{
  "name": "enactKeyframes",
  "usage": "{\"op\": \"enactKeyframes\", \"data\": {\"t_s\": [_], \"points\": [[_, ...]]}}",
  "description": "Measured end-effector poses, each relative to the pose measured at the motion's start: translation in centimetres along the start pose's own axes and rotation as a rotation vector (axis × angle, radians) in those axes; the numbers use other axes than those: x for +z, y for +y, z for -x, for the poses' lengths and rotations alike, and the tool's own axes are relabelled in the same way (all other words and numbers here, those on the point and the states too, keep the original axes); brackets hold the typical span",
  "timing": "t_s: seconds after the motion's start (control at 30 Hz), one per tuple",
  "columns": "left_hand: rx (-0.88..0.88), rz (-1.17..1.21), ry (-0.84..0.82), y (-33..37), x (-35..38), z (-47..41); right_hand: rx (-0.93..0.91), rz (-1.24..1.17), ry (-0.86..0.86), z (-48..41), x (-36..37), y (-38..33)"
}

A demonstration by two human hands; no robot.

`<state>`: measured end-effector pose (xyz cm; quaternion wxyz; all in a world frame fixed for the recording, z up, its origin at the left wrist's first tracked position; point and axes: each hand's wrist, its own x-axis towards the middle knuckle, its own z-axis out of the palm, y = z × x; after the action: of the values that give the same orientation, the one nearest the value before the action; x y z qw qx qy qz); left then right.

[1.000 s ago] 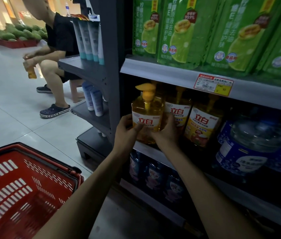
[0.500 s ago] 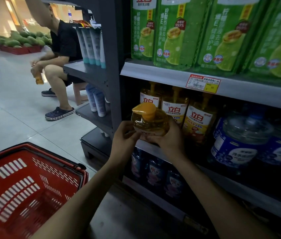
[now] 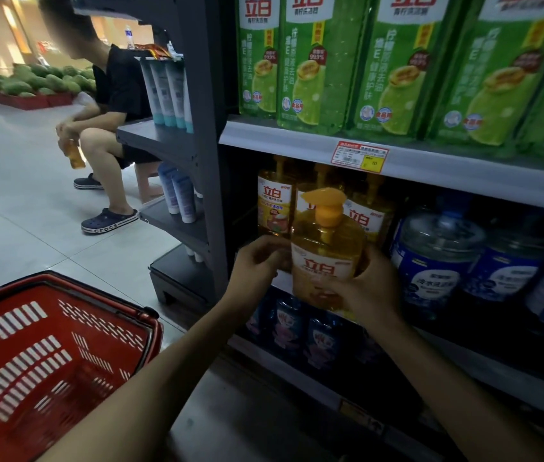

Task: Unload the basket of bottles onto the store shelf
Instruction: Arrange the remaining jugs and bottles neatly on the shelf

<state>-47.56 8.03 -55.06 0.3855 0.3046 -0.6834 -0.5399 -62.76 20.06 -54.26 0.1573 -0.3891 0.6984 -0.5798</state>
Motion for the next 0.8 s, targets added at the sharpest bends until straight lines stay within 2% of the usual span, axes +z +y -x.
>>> {"op": "enactKeyframes", "data": {"t_s": [0.23, 0.57, 0.8], "points": [[-0.062, 0.019, 0.030, -2.8, 3.3, -3.7, 0.107, -0.043, 0.031, -0.2, -3.6, 2.1], [-0.106, 0.141, 0.090, -6.0, 8.8, -9.2, 0.165, -0.074, 0.047, -1.0, -4.7, 3.2], [-0.137, 0.124, 0.110, -8.4, 10.0, -11.6, 0.205, -0.021, 0.055, -0.9, -5.3, 3.5]]}}
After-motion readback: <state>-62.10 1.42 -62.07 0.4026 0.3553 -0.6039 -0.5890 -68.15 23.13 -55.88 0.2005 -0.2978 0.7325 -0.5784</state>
